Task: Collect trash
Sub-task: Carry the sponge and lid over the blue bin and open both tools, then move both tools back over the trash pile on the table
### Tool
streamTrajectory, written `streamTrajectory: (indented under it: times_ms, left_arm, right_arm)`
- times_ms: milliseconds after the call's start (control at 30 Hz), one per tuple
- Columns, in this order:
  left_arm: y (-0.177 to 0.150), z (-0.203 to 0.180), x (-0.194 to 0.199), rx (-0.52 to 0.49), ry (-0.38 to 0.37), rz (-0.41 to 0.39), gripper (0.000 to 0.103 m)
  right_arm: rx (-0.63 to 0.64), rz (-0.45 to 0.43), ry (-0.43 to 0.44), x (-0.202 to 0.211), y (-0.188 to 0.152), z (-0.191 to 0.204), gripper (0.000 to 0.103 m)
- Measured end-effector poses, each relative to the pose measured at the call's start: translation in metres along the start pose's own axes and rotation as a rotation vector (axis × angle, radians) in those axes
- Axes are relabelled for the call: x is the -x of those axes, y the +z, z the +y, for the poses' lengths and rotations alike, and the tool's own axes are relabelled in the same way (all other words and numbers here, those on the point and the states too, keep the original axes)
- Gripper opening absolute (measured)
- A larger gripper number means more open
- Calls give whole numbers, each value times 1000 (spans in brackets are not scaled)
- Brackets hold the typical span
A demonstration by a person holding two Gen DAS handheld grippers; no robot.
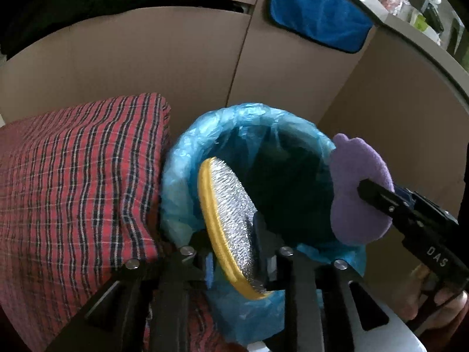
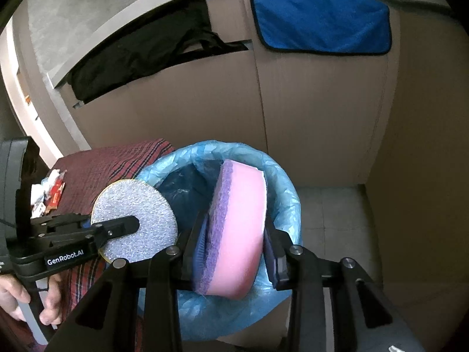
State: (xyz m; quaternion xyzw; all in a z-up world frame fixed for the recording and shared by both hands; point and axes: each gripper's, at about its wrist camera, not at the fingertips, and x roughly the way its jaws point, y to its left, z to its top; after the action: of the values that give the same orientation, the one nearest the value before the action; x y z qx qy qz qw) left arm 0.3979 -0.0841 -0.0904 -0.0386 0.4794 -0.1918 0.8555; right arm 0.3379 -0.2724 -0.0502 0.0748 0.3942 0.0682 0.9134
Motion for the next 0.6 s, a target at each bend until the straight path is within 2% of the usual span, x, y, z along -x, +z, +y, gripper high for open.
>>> streamTrajectory:
  times_ms: [133,267,333,433,600]
  left_arm:
    - [1,4,4,20,-24,0,36]
    - [3,6,20,35,-42,-52,39]
    - [4,9,29,42,-44,-83,47]
    - [5,10,40,12,-12,-107,58]
    - [-4,34,70,27,46,-149,60]
  right_arm:
    - [-37,13,29,1,1,-4,34]
    - [-20,-2,34,7,1,1,34]
    - [-7,-18,31,12,1,5,34]
    - [20,-27,17,17,2,14,34]
    - [50,-35,5,26,4,30,34]
